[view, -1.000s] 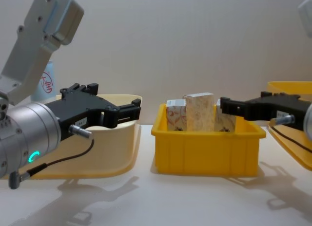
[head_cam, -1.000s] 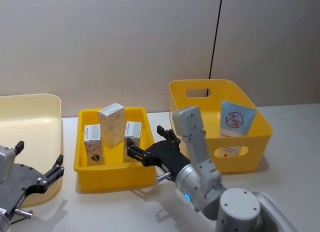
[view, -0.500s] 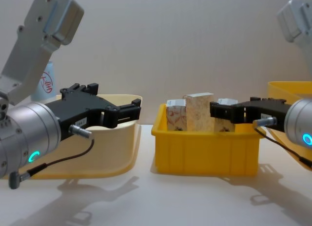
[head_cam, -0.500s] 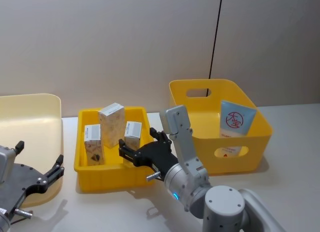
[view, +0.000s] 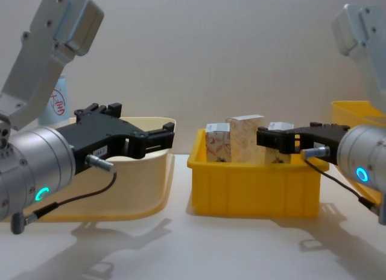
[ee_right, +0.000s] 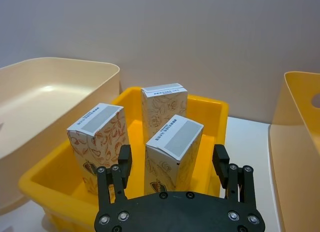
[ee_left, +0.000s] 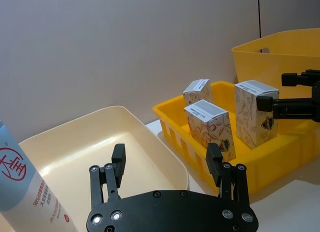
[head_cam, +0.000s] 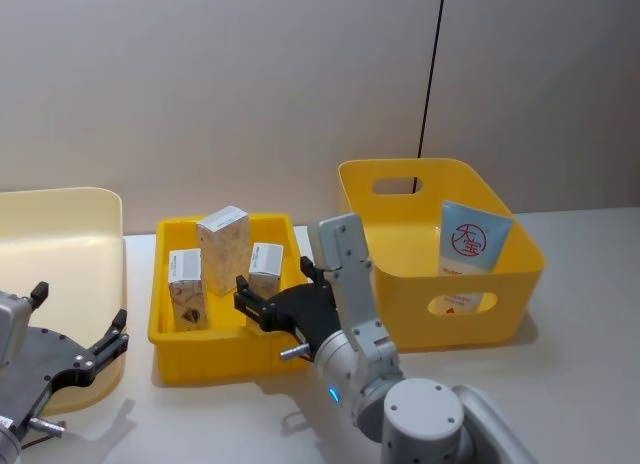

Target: Bimanual collaborative sorting of washing and personal care products

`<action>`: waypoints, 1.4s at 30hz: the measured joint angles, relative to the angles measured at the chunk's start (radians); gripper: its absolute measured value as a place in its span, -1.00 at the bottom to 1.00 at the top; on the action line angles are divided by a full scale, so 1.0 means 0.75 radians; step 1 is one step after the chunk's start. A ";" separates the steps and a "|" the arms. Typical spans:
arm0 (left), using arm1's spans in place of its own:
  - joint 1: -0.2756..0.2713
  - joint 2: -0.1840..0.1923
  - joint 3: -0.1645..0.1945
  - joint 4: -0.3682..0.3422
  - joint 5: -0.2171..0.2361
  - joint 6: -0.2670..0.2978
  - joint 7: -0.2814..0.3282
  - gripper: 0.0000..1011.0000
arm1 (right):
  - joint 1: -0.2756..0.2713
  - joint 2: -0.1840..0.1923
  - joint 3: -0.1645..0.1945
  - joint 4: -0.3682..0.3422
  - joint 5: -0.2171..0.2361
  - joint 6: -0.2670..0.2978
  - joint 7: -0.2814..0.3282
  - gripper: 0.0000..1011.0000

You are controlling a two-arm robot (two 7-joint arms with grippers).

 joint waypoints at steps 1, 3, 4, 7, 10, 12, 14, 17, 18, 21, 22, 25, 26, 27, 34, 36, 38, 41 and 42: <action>0.000 0.000 0.000 0.000 0.000 0.000 0.000 0.98 | 0.000 -0.004 0.000 0.001 -0.003 0.000 -0.005 0.98; 0.000 0.000 0.000 0.000 0.000 0.000 0.000 0.98 | 0.000 -0.011 -0.001 0.005 -0.009 0.001 -0.014 0.98; 0.000 0.000 0.000 0.000 0.000 0.000 0.000 0.98 | 0.001 -0.017 -0.002 0.008 -0.015 0.001 -0.022 0.98; 0.000 0.000 0.000 0.000 0.000 0.000 0.000 0.98 | 0.006 -0.028 -0.004 0.015 -0.029 0.003 -0.037 0.98; 0.000 0.000 0.000 0.000 0.000 0.000 0.000 0.98 | 0.013 -0.041 -0.006 0.024 -0.042 0.003 -0.055 0.98; 0.000 0.000 0.000 0.000 0.000 0.000 0.000 0.98 | 0.016 -0.046 -0.007 0.029 -0.048 0.003 -0.062 0.98; 0.000 0.000 0.000 0.000 0.000 0.000 0.000 0.98 | 0.021 -0.054 -0.008 0.036 -0.057 0.003 -0.072 0.98; 0.000 0.000 0.000 0.000 0.000 0.000 0.000 0.98 | 0.027 -0.064 -0.009 0.043 -0.070 0.002 -0.085 0.98; 0.000 0.000 0.000 0.000 0.000 0.000 0.000 0.98 | 0.028 -0.066 -0.010 0.045 -0.072 0.002 -0.087 0.98; 0.000 0.000 0.000 0.000 0.000 0.000 0.000 0.98 | 0.032 -0.075 -0.010 0.050 -0.082 0.001 -0.097 0.98; 0.000 0.000 0.000 0.000 0.000 0.000 0.000 0.98 | 0.034 -0.078 -0.011 0.052 -0.087 0.001 -0.100 0.98; 0.000 0.000 0.000 0.000 0.000 0.000 0.000 0.98 | 0.036 -0.083 -0.011 0.055 -0.093 0.001 -0.107 0.98; 0.000 0.000 0.000 0.000 0.000 0.000 0.000 0.98 | 0.038 -0.086 -0.011 0.057 -0.098 0.001 -0.110 0.98; 0.000 0.000 0.000 0.000 0.000 0.000 0.000 0.98 | 0.039 -0.088 -0.010 0.058 -0.100 0.002 -0.112 0.98; 0.000 0.000 0.000 0.000 0.000 0.000 0.000 0.98 | 0.048 -0.101 -0.007 0.073 -0.115 0.010 -0.122 0.98; 0.000 0.000 0.000 0.000 0.000 0.000 0.000 0.98 | 0.052 -0.105 -0.006 0.079 -0.120 0.012 -0.126 0.98; 0.000 0.000 0.000 0.000 0.000 0.000 0.000 0.98 | 0.054 -0.108 -0.005 0.083 -0.122 0.014 -0.127 0.98; 0.000 0.000 0.000 0.000 0.000 0.000 0.000 0.98 | 0.059 -0.114 -0.002 0.092 -0.129 0.016 -0.131 0.98; 0.000 0.000 0.000 0.000 0.000 0.000 0.000 0.98 | 0.061 -0.115 -0.001 0.093 -0.131 0.016 -0.132 0.98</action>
